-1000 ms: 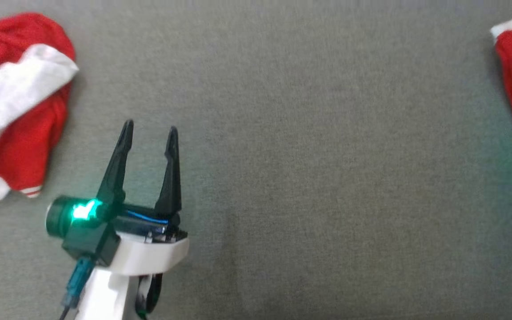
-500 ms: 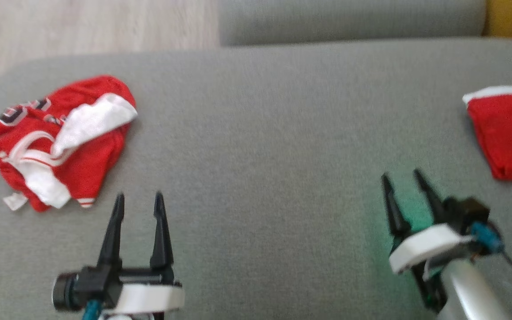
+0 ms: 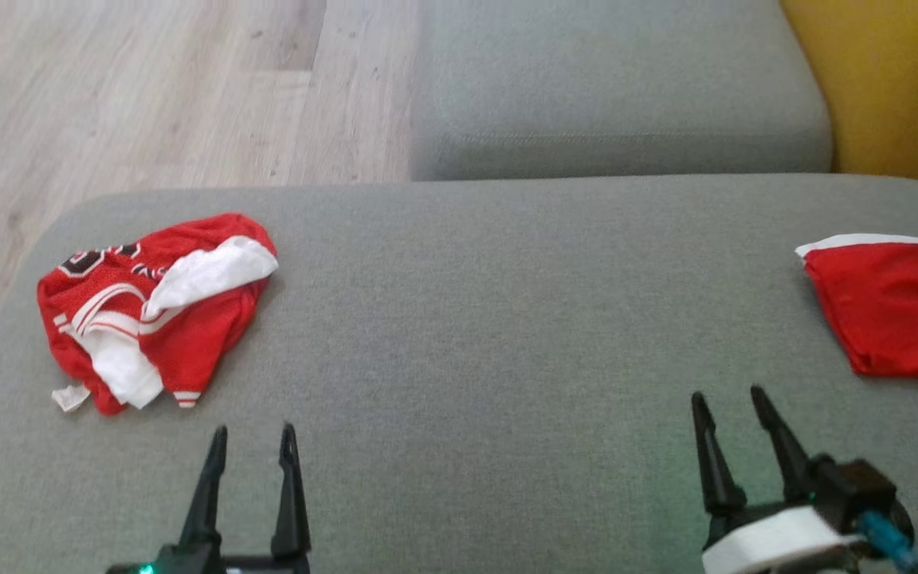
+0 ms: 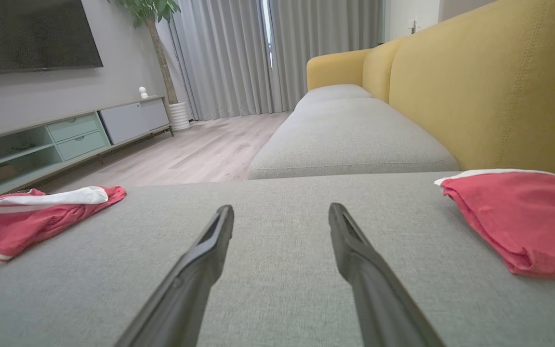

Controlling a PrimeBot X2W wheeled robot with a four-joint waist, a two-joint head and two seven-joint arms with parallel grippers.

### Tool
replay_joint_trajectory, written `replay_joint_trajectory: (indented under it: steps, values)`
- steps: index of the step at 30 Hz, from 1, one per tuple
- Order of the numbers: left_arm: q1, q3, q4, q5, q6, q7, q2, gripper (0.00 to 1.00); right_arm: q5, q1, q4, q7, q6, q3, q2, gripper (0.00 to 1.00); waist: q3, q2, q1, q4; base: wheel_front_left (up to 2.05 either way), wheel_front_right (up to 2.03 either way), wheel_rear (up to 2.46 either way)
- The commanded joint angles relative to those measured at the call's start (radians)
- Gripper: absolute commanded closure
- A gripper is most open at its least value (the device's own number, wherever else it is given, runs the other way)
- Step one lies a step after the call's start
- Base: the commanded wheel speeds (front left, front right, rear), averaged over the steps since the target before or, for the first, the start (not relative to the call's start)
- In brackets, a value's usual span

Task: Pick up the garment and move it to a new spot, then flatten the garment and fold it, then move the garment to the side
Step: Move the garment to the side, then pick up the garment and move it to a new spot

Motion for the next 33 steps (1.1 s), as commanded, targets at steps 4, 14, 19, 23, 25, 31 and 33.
replay_joint_trajectory:
  steps: [4, 14, 19, 23, 25, 31, 33]
  values:
    - [-0.005, 0.040, -0.026, 0.006, -0.018, -0.005, -0.002, 0.00, 0.008, -0.009, -0.043, -0.011, 0.007, 0.024, 0.002, 0.00, -0.021, -0.0001, 0.0002, -0.008, 0.00, 0.00, 0.00]
    - [0.007, 0.046, -0.021, 0.021, -0.019, -0.005, -0.002, 0.00, 0.013, 0.008, -0.036, -0.011, 0.007, 0.015, 0.005, 0.00, -0.025, -0.0001, 0.0002, -0.009, 0.00, 0.00, 0.00]
    - [0.009, 0.049, -0.019, 0.019, -0.014, -0.005, -0.002, 0.00, 0.017, 0.012, -0.033, -0.011, 0.007, 0.011, 0.006, 0.00, -0.027, -0.0001, 0.0002, -0.012, 0.00, 0.00, 0.00]
    - [0.013, 0.048, -0.018, 0.018, -0.013, -0.005, -0.002, 0.00, 0.019, 0.013, -0.031, -0.011, 0.007, 0.016, 0.007, 0.00, -0.031, -0.0001, 0.0002, -0.017, 0.00, 0.00, 0.00]
    - [0.014, 0.047, -0.018, 0.019, -0.012, -0.005, -0.002, 0.00, 0.019, 0.013, -0.031, -0.011, 0.007, 0.017, 0.007, 0.00, -0.032, -0.0001, 0.0002, -0.018, 0.00, 0.00, 0.00]
    - [0.012, 0.043, -0.016, 0.023, -0.013, -0.005, -0.002, 0.00, 0.016, 0.018, -0.032, -0.011, 0.007, 0.018, 0.007, 0.00, -0.032, -0.0001, 0.0002, 0.001, 0.00, 0.00, 0.00]
    - [0.011, 0.045, -0.015, 0.024, -0.012, -0.005, -0.002, 0.00, 0.016, 0.020, -0.032, -0.011, 0.007, 0.022, 0.007, 0.00, -0.033, -0.0001, 0.0002, 0.021, 0.00, 0.00, 0.00]
